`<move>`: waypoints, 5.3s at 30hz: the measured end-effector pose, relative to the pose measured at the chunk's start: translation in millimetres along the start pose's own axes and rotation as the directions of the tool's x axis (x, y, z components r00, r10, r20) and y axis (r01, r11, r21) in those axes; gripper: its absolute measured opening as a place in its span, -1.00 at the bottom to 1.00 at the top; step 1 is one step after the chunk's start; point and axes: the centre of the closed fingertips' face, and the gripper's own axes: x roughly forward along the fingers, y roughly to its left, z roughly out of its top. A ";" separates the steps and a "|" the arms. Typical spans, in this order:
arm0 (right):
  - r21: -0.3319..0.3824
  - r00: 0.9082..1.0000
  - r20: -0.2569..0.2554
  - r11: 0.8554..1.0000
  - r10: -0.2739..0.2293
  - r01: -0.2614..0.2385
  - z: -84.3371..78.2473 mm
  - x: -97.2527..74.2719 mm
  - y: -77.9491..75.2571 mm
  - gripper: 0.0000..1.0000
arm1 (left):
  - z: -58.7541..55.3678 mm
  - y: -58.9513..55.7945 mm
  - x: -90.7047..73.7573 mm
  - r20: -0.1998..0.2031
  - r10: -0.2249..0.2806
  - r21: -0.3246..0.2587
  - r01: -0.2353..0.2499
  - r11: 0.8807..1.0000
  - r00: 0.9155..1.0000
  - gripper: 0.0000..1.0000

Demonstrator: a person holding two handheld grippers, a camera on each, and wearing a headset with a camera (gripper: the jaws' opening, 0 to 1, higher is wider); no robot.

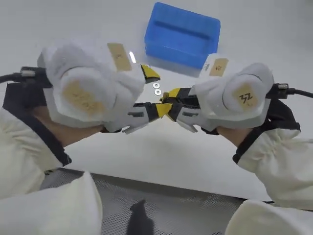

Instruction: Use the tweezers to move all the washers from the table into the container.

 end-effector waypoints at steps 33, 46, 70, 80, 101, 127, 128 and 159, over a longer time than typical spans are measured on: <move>0.110 0.979 0.168 0.989 -0.118 0.100 45.2 33.0 -71.5 -0.95 | -64.2 -7.5 -33.1 -0.120 0.129 -0.192 -0.151 0.970 0.984 0.97; 0.160 0.974 0.192 0.983 -0.124 0.093 45.4 52.0 -90.1 -0.94 | -69.3 -4.7 -25.1 -0.133 0.125 -0.206 -0.151 0.967 0.983 0.95; 0.148 0.973 0.189 0.983 -0.135 0.108 38.5 64.4 -94.4 -0.94 | -85.1 -4.2 -23.7 -0.175 0.114 -0.203 -0.149 0.968 0.978 0.92; 0.137 0.971 0.190 0.983 -0.144 0.119 38.3 64.2 -96.5 -0.94 | -87.1 -4.3 -23.4 -0.182 0.113 -0.204 -0.150 0.967 0.977 0.91; 0.097 0.976 0.157 0.986 -0.152 0.138 30.7 55.6 -90.4 -0.94 | -87.3 -3.7 -26.8 -0.191 0.127 -0.190 -0.164 0.968 0.973 0.88; 0.101 0.974 0.171 0.986 -0.150 0.134 38.0 62.6 -96.2 -0.94 | -93.6 -2.5 -28.0 -0.207 0.131 -0.191 -0.171 0.967 0.970 0.86; 0.101 0.974 0.172 0.986 -0.150 0.134 38.4 62.6 -96.0 -0.94 | -94.2 -2.5 -27.7 -0.207 0.130 -0.190 -0.170 0.967 0.970 0.86; -0.011 0.980 0.095 0.984 -0.174 0.176 22.7 56.1 -87.1 -0.98 | -87.5 -3.4 -27.9 -0.201 0.133 -0.170 -0.168 0.971 0.970 0.84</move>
